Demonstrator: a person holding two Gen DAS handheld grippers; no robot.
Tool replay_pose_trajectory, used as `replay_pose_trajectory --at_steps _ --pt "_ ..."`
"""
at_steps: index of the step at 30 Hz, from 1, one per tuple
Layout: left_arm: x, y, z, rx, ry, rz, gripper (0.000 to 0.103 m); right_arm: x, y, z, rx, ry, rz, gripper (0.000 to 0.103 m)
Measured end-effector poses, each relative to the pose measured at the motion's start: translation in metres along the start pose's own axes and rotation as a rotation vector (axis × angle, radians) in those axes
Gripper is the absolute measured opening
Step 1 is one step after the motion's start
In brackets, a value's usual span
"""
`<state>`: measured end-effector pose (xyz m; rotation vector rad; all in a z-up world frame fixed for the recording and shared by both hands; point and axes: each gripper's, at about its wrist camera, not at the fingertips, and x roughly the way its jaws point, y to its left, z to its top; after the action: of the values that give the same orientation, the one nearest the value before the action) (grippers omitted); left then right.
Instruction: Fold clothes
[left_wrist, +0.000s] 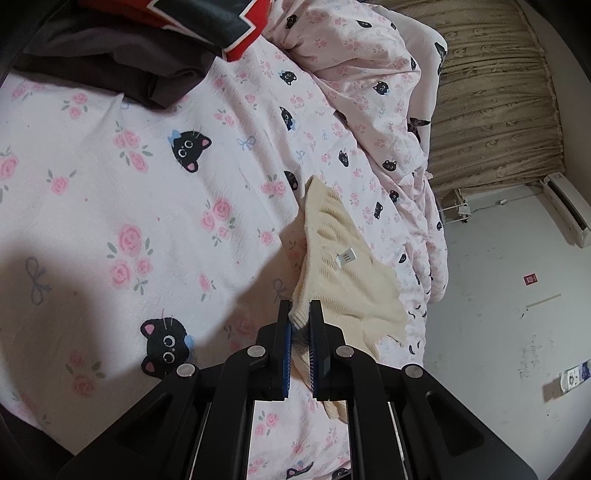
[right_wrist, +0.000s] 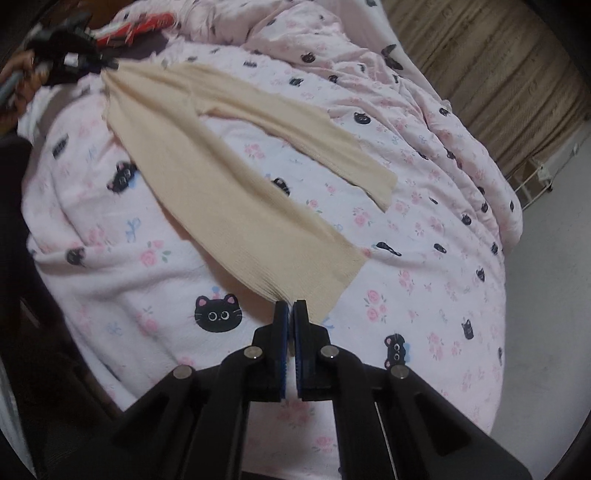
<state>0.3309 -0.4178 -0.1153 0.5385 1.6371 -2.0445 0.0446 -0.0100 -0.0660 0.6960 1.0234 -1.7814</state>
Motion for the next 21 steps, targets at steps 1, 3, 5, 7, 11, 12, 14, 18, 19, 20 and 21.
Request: replay_pose_trajectory --at_steps 1,3,5,7,11,12,14,18,19,20,21 --pt "-0.002 -0.002 0.000 0.001 0.003 0.002 0.006 -0.006 -0.007 0.000 0.027 -0.012 0.020 0.003" --pt "-0.005 -0.006 0.001 0.003 0.010 0.006 0.006 -0.017 -0.022 -0.001 0.080 -0.042 0.059 0.003" --pt "-0.008 -0.011 0.002 0.005 0.018 0.012 0.006 -0.029 -0.038 -0.002 0.136 -0.076 0.102 0.003" --pt "-0.010 -0.016 0.001 0.018 0.030 0.032 0.006 -0.038 -0.047 -0.003 0.172 -0.097 0.145 0.003" --pt "-0.007 -0.018 -0.001 0.041 0.051 0.093 0.006 -0.034 -0.044 -0.008 0.157 -0.055 0.181 0.003" --pt "-0.006 -0.016 -0.001 0.035 0.055 0.099 0.006 -0.029 -0.040 -0.010 0.145 -0.033 0.191 0.003" --pt "-0.004 -0.010 -0.003 0.019 0.056 0.099 0.006 -0.018 -0.029 -0.016 0.116 0.009 0.209 0.003" --pt "-0.003 -0.011 -0.002 0.023 0.057 0.096 0.006 -0.012 -0.020 -0.023 0.115 0.014 0.206 0.003" --pt "-0.003 -0.013 -0.002 0.031 0.055 0.099 0.006 -0.012 -0.022 -0.023 0.124 0.006 0.202 0.003" --pt "-0.003 -0.016 0.000 0.036 0.055 0.100 0.006 -0.013 -0.026 -0.021 0.137 -0.005 0.196 0.003" --pt "-0.002 -0.019 0.002 0.039 0.053 0.101 0.006 -0.014 -0.032 -0.018 0.150 -0.015 0.194 0.003"
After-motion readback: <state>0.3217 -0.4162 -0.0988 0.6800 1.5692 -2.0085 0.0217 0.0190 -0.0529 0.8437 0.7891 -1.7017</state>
